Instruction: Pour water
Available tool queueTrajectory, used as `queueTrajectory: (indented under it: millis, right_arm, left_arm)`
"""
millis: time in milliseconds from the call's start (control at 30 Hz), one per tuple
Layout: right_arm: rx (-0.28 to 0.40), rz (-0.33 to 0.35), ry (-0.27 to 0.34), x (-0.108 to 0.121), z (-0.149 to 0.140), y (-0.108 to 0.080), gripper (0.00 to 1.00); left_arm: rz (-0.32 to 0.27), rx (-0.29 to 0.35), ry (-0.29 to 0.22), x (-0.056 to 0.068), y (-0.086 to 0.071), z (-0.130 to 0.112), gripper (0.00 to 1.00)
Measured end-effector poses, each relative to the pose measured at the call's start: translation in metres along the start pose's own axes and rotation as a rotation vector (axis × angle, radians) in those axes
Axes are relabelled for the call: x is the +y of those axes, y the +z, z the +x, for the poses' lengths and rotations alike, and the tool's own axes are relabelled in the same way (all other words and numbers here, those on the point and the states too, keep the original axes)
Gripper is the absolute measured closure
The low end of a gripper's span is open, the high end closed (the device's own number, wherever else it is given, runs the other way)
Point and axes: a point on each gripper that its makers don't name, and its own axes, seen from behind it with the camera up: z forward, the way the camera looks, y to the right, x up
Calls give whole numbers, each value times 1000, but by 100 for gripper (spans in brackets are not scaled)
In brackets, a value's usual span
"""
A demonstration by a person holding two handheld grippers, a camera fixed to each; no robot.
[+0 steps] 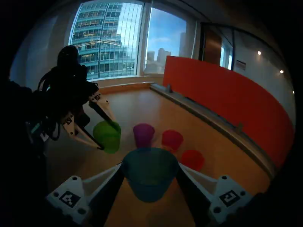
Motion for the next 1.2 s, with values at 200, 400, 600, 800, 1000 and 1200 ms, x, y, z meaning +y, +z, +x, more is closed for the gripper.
queueTrajectory:
  millis: [200,400,600,800,1000,1200]
  right_arm:
    - [-43,9,-15,-2,-20,10,8]
    - [-78,20,-20,-3,-36,19,8]
    - [-108,32,-22,-5,-51,26,8]
    - [-140,46,-21,-10,-68,32,8]
    - [-158,57,-15,-14,-78,38,8]
    - [-172,71,-6,-20,-85,41,8]
  left_arm:
    - [-22,-40,7,3,9,-12,14]
    - [-40,-60,10,7,18,-20,14]
    - [-50,-80,8,7,25,-27,14]
    - [-60,-95,3,8,30,-34,14]
    - [-70,-103,5,9,35,-37,14]
    - [-71,-103,0,8,39,-39,14]
